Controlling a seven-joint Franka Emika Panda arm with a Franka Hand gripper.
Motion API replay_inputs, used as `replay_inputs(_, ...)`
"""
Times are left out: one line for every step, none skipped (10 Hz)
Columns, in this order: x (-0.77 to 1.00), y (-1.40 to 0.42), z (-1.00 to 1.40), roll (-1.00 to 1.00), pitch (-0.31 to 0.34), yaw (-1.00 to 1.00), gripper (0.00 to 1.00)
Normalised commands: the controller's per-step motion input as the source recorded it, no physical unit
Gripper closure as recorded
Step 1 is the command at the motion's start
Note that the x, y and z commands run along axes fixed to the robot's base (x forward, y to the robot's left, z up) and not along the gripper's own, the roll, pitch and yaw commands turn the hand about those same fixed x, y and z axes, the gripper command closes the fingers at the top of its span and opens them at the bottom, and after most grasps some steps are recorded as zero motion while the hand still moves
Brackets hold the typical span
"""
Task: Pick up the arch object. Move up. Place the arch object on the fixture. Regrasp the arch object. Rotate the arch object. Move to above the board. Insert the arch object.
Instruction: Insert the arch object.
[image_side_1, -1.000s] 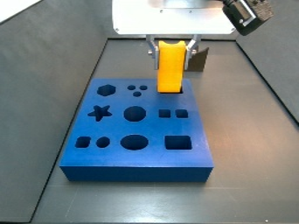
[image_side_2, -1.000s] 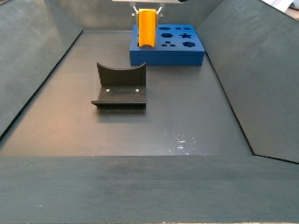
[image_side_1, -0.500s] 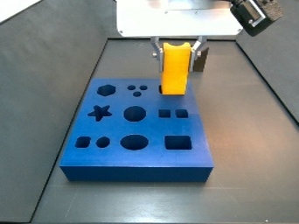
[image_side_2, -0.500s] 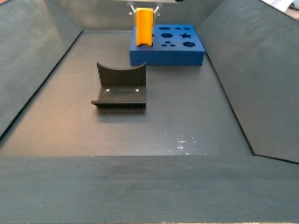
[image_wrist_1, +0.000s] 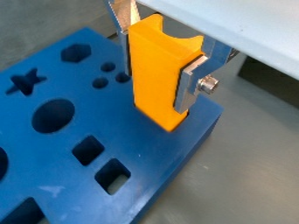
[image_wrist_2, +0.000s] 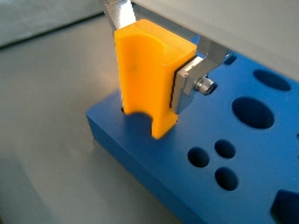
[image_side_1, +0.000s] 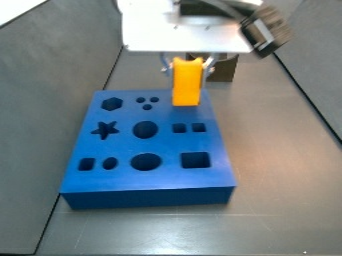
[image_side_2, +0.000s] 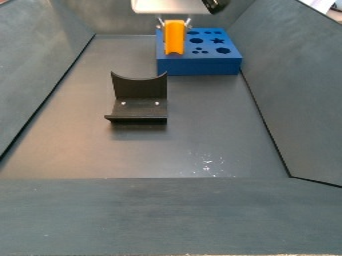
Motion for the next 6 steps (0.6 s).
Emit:
replay_inputs(-0.07,-0.02,-0.71,0.04,-0.083,0.00,1.00)
replay_inputs(-0.01,-0.11,-0.71,0.08,-0.117,0.04,1.00)
replay_inputs(0.00,-0.10,-0.50,0.04,-0.057,0.00,1.00)
replay_inputs(0.00,0.00,-0.13,0.00,-0.060,0.00,1.00)
replay_inputs(0.00,0.03,-0.09,-0.08,-0.070,0.00,1.00)
replay_inputs(0.00,0.00,0.00,0.00,0.000,0.00,1.00)
